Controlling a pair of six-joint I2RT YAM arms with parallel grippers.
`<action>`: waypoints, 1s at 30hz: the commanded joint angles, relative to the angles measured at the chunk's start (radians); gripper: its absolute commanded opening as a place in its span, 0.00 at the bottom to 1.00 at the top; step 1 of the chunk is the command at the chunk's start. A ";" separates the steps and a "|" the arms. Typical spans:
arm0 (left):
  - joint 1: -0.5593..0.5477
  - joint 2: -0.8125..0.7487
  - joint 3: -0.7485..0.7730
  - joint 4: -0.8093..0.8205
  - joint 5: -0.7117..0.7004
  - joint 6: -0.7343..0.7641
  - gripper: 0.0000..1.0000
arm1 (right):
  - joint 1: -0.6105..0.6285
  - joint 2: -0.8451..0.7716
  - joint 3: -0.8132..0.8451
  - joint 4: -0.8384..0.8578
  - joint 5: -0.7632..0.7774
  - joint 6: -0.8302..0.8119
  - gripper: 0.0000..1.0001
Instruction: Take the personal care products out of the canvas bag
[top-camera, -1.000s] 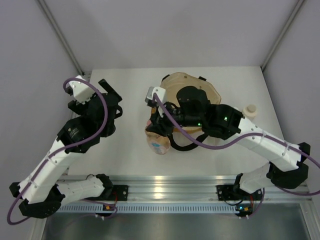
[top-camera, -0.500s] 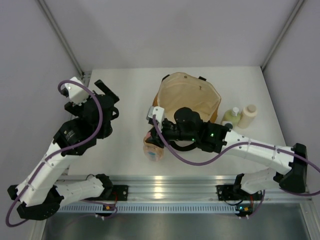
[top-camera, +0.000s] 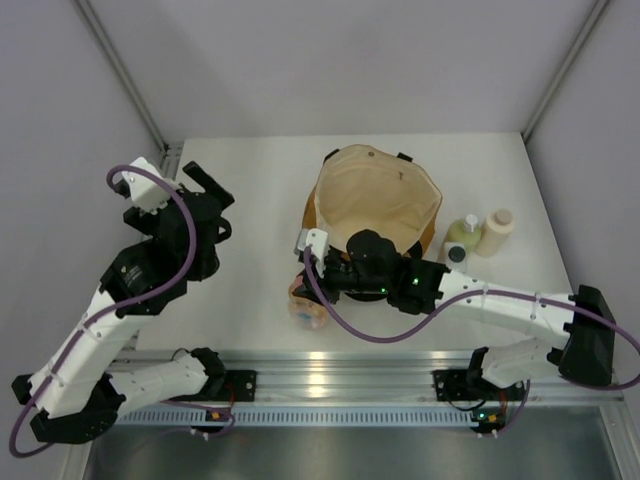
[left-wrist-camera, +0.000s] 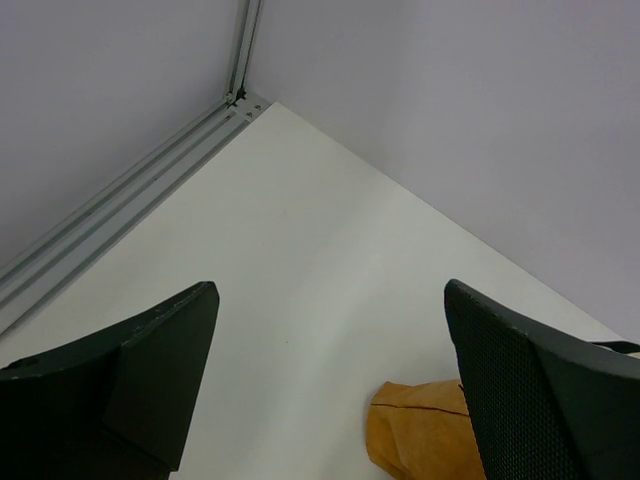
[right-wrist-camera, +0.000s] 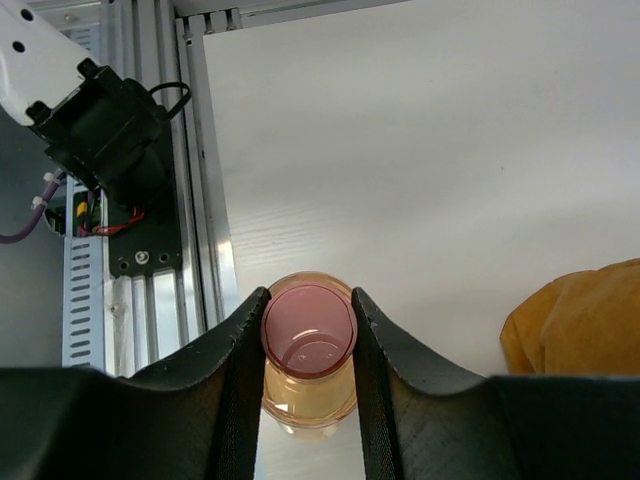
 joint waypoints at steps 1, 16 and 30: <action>0.003 -0.017 -0.008 0.011 -0.015 0.007 0.98 | 0.022 -0.073 0.013 0.273 -0.035 -0.002 0.00; 0.003 -0.030 -0.016 0.011 0.008 0.002 0.98 | 0.034 -0.081 -0.168 0.408 -0.053 -0.028 0.00; 0.003 -0.023 -0.017 0.011 0.011 -0.010 0.98 | 0.054 -0.099 -0.283 0.512 0.014 -0.097 0.00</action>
